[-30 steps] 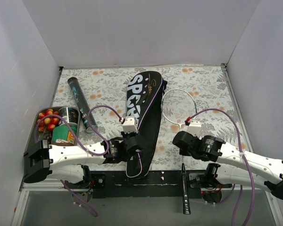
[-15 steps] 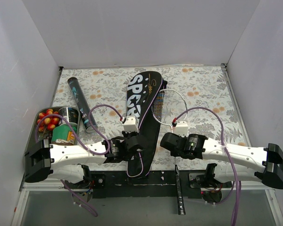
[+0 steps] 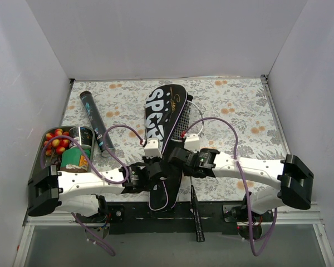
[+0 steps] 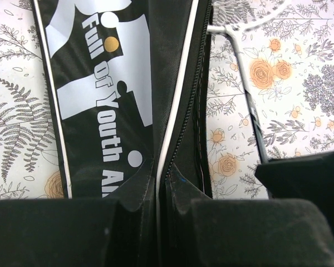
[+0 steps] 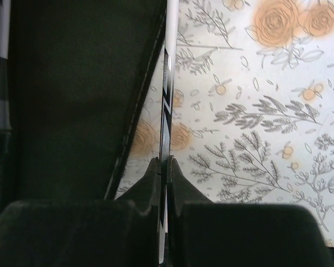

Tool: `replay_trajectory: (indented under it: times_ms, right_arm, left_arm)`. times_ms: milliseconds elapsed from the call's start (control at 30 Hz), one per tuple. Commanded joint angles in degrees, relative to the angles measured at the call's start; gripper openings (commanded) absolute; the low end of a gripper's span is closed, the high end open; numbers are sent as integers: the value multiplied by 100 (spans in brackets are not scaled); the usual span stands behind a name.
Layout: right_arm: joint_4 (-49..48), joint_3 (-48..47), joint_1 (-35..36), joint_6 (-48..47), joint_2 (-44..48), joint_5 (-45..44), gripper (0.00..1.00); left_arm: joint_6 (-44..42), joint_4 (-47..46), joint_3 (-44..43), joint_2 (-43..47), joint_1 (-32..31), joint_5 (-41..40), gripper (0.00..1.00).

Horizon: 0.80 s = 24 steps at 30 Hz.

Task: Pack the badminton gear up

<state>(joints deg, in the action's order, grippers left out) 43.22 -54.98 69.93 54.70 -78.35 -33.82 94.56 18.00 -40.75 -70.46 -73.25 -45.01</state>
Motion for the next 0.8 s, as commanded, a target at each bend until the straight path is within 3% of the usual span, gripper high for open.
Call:
replay_trajectory:
  times_ms: [0,367,767]
  right_arm:
    - [-717,-601,-207,-608,-418,-64,1]
    - [-3433,-663,-1385,-2567,-971,1334,1]
    - [-5042,-1058,-2054,-2341,-2262,2274,1]
  left_arm:
    - [97,-148,67,278,-22,10,0]
    - [-130,-402,454,498,-22,396,0]
    - [-351,-833,656,779,-22,801,0]
